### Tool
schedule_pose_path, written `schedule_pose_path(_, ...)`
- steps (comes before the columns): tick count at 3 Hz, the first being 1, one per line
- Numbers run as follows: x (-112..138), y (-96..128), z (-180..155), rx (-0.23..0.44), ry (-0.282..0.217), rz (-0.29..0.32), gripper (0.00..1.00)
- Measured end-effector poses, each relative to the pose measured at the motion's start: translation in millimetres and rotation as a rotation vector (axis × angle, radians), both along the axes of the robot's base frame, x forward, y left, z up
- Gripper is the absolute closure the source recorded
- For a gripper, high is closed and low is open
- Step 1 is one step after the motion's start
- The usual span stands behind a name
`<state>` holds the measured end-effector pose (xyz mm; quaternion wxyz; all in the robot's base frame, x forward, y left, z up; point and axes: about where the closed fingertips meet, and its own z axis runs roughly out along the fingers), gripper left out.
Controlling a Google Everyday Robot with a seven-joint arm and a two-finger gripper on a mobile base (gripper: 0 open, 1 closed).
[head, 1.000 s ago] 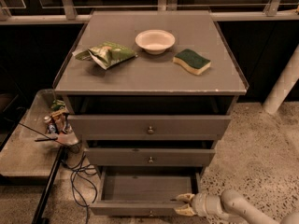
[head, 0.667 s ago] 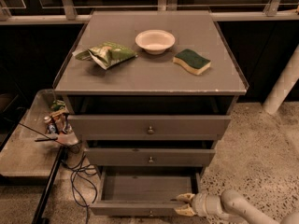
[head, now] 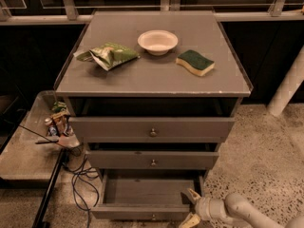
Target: Open bottom drawer
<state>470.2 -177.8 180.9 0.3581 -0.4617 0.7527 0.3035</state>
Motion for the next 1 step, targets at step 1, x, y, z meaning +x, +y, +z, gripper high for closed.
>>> schedule_pose_path(1, 0.0, 0.0, 0.0, 0.000, 0.000, 0.000, 0.00)
